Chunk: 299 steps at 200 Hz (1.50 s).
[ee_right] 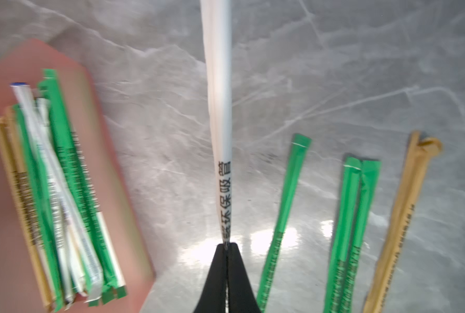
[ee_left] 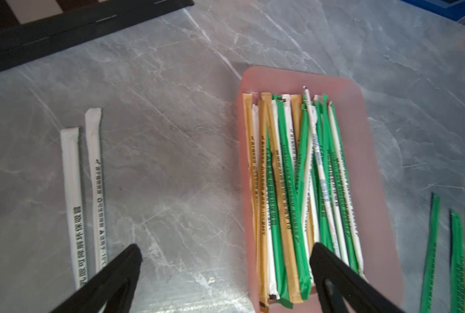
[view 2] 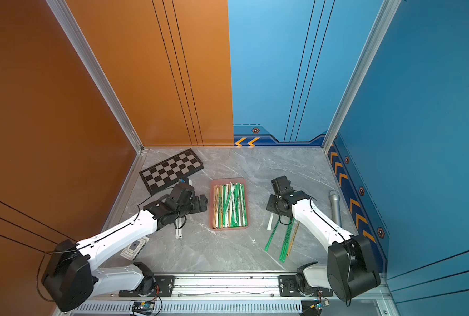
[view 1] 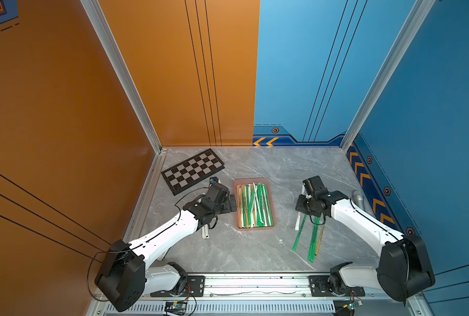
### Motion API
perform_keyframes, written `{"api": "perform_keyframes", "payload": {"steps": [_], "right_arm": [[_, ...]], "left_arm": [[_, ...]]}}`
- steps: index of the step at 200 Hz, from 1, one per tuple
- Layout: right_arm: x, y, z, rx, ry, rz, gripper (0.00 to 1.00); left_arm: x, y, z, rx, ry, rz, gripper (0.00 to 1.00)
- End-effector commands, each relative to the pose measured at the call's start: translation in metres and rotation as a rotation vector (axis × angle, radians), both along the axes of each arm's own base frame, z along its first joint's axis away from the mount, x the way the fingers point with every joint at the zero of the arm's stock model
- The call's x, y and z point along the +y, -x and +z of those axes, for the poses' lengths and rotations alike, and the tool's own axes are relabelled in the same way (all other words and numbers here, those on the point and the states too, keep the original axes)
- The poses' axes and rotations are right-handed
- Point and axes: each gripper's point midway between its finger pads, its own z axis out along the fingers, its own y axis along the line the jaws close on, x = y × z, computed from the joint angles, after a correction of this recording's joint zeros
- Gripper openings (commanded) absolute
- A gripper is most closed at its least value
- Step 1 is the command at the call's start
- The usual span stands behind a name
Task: Put the straws into the storage box
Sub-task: Pick up the straw from the center of the board, then place the straw in the storage box.
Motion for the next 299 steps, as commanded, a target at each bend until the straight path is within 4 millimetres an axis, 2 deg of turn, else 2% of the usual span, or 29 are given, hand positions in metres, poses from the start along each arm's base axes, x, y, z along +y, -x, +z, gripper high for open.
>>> {"api": "perform_keyframes", "payload": {"steps": [1, 24, 55, 71, 91, 129, 144, 178, 182, 202, 229, 242, 299], "right_arm": [[0.039, -0.015, 0.019, -0.056, -0.066, 0.085, 0.06], [0.081, -0.032, 0.029, -0.104, -0.106, 0.188, 0.06], [0.124, -0.045, 0.019, -0.085, -0.114, 0.301, 0.07], [0.139, -0.049, 0.012, -0.073, -0.105, 0.345, 0.07], [0.149, -0.052, 0.003, -0.054, -0.099, 0.366, 0.07], [0.155, -0.056, -0.009, -0.034, -0.085, 0.381, 0.11], [0.154, -0.059, -0.010, -0.038, -0.073, 0.375, 0.20], [0.152, -0.059, -0.004, -0.058, -0.063, 0.371, 0.30], [0.152, -0.059, -0.003, -0.059, -0.061, 0.370, 0.31], [0.150, -0.057, 0.000, -0.070, -0.058, 0.367, 0.34], [0.147, -0.055, 0.002, -0.072, -0.057, 0.359, 0.34], [0.147, -0.054, 0.001, -0.069, -0.059, 0.361, 0.34], [0.147, -0.051, -0.004, -0.054, -0.060, 0.360, 0.35]], "left_arm": [[0.023, 0.015, -0.022, 0.098, -0.018, 0.045, 0.99], [0.037, 0.020, -0.032, 0.129, -0.002, 0.081, 0.99], [0.055, 0.027, -0.036, 0.132, -0.013, 0.116, 0.98], [0.063, 0.032, -0.040, 0.153, -0.021, 0.134, 0.99], [0.070, 0.036, -0.047, 0.175, -0.023, 0.149, 0.99], [0.076, 0.040, -0.056, 0.208, -0.023, 0.162, 0.98], [0.076, 0.040, -0.060, 0.223, -0.021, 0.164, 0.96], [0.075, 0.042, -0.066, 0.248, -0.019, 0.161, 0.87], [0.075, 0.042, -0.066, 0.250, -0.018, 0.160, 0.82], [0.073, 0.041, -0.066, 0.254, -0.016, 0.155, 0.72], [0.072, 0.040, -0.067, 0.257, -0.018, 0.145, 0.50], [0.071, 0.040, -0.068, 0.263, -0.022, 0.141, 0.44], [0.072, 0.037, -0.077, 0.293, -0.060, 0.140, 0.43]]}}
